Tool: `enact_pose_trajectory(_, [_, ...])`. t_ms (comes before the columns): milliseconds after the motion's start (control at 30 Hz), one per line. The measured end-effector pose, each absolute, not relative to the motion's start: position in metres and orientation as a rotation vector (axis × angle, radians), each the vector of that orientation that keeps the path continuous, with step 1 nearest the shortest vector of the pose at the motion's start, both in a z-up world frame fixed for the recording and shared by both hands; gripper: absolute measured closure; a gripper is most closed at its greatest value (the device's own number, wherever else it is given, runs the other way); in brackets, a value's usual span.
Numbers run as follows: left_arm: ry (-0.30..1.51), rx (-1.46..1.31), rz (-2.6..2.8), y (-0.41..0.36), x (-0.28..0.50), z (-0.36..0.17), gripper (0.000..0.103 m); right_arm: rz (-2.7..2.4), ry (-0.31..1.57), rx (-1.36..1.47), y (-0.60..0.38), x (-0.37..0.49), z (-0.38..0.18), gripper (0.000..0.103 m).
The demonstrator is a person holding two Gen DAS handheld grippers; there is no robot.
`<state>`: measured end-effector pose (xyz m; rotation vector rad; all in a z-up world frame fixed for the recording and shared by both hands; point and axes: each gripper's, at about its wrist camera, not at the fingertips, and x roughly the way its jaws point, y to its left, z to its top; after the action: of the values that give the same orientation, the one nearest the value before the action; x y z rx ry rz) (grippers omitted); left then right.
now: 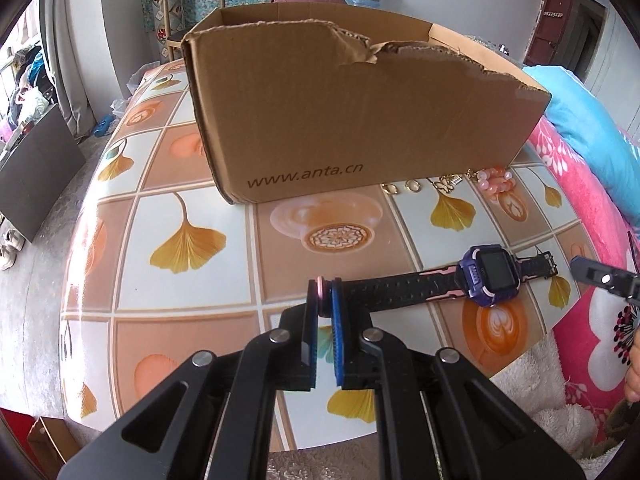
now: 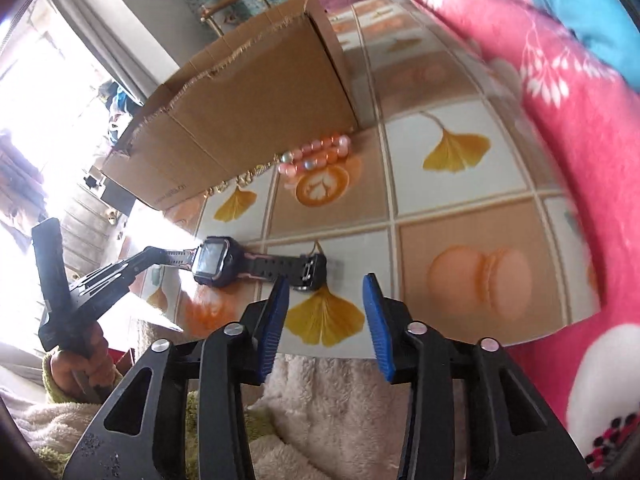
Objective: Organize jewelry
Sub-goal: 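Lift the smartwatch with both grippers and carry it over the box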
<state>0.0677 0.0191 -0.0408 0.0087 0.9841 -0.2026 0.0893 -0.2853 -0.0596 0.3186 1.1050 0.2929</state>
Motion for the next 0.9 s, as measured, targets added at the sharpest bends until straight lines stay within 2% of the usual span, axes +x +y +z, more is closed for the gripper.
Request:
enact_pose_trajectory(267, [0.983,-0.011,-0.226,0.025,0.067,-0.041,0.097,0.311,1.125,0.428,-0.281,0.097,-0.070,0.072])
enact_pose_trajectory(467, [0.981,-0.030,-0.248,0.029,0.067,-0.043,0.097,0.256,1.114,0.315,-0.259,0.101,-0.066,0.072])
enact_pose_trajectory(567, [0.976,-0.030,-0.259,0.030,0.067,-0.043,0.097,0.188,1.093,0.187,-0.240,0.100,-0.064,0.084])
enact_pose_trajectory(633, [0.974,-0.030,-0.264,0.030,0.067,-0.044,0.097,0.161,1.079,0.142,-0.233,0.099,-0.063,0.087])
enact_pose_trajectory(733, [0.964,-0.020,-0.271,0.029,0.066,-0.043,0.097,0.127,1.046,0.085,-0.225,0.096,-0.057,0.097])
enact_pose_trajectory(900, [0.926,0.007,-0.283,0.026,0.061,-0.039,0.099,0.119,1.008,0.053,-0.219,0.090,-0.051,0.098])
